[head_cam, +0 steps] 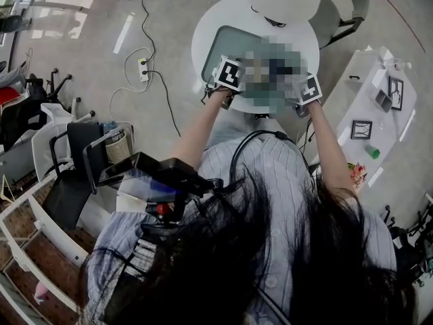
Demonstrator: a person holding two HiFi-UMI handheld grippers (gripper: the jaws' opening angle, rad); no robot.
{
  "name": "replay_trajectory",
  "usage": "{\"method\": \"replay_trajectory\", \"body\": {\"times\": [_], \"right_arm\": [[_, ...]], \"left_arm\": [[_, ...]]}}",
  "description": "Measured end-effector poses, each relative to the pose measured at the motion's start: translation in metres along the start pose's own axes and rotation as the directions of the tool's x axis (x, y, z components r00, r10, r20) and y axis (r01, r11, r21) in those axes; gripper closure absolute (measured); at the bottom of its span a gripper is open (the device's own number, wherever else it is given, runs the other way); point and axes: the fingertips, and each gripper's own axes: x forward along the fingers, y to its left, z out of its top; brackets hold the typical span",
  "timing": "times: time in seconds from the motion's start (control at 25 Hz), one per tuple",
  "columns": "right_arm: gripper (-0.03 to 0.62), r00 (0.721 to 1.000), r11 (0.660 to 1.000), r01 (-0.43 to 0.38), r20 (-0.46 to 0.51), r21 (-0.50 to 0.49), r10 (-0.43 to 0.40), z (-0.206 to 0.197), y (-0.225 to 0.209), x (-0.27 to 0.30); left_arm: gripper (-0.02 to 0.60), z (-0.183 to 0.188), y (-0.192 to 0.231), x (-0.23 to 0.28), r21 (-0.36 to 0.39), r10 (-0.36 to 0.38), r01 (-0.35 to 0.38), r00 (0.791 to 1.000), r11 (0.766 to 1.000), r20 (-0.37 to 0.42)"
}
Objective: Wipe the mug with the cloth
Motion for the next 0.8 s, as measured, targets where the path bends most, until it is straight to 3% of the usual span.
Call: {"method": "replay_trajectory", "body": {"times": [0.32,0.4,0.52,0.64,0.8], "right_arm": [[0.496,1.0,0.997,0.005,0.03,0.073,-0.007,-0.012,0.01,-0.007],[0.496,0.999,0.996,0.007,0.038,0.087,-0.01,-0.013,0.013,-0.008],[0.496,0.999,0.995,0.006,0.043,0.101,-0.011,-0.016,0.016,-0.008],[0.496,0.999,0.994,0.006,0.037,0.107,-0.01,-0.017,0.016,-0.008],[0.496,0.999,0.993,0.009,0.035,0.118,-0.014,-0.019,0.017,-0.009]], "left_arm": [[0.522,-0.008,0.009,0.005,-0.165,0.111,-0.104,0.993,0.981,0.034],[0.523,-0.009,0.008,0.004,-0.165,0.135,-0.127,0.99,0.978,0.037],[0.523,-0.009,0.004,0.003,-0.097,0.138,-0.134,0.99,0.986,0.033],[0.522,-0.009,0.002,0.005,0.044,0.12,-0.119,0.993,0.992,-0.002],[0.516,-0.005,0.001,0.002,0.246,0.12,-0.108,0.992,0.963,-0.034]]}}
